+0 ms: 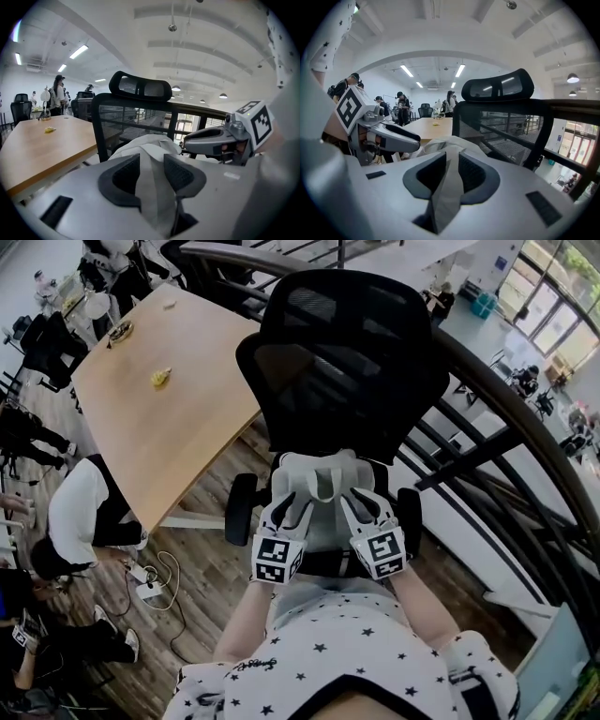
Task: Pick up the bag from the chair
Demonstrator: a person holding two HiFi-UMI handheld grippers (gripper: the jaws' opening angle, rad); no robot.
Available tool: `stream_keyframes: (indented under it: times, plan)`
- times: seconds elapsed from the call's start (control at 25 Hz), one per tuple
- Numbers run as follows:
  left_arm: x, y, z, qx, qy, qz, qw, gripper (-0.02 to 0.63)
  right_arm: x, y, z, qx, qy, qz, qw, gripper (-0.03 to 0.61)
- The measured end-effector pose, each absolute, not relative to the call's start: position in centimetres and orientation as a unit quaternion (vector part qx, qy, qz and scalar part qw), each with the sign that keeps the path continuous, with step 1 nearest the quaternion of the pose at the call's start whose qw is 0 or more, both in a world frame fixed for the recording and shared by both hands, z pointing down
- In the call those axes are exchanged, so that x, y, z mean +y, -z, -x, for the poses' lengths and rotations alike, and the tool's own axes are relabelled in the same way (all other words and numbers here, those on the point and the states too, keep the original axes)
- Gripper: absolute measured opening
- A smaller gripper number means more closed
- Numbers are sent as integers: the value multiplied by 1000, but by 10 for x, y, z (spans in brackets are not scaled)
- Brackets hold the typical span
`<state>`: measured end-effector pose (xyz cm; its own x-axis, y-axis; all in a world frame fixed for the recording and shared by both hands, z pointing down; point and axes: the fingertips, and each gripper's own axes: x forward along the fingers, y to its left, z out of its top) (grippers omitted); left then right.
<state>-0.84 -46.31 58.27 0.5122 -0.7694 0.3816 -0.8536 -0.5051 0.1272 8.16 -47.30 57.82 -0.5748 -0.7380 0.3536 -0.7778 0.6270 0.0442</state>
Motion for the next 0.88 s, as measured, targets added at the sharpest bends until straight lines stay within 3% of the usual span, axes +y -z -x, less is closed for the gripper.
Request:
stream_keyframes:
  times: [0.24,0.44,0.88]
  plan:
    - [-469,-606,8,-474,-169,-856,118,200,-478,-611,-83,-880,-43,-422,214,98]
    - [-480,-617,6,-474,-186,-855,98,202,-490,-623,-77,-879,-17,-417,231,107]
    - [-506,-604,3,-480,-167,-858,76,202,-511,-595,-61,-887,21,-420,193,124]
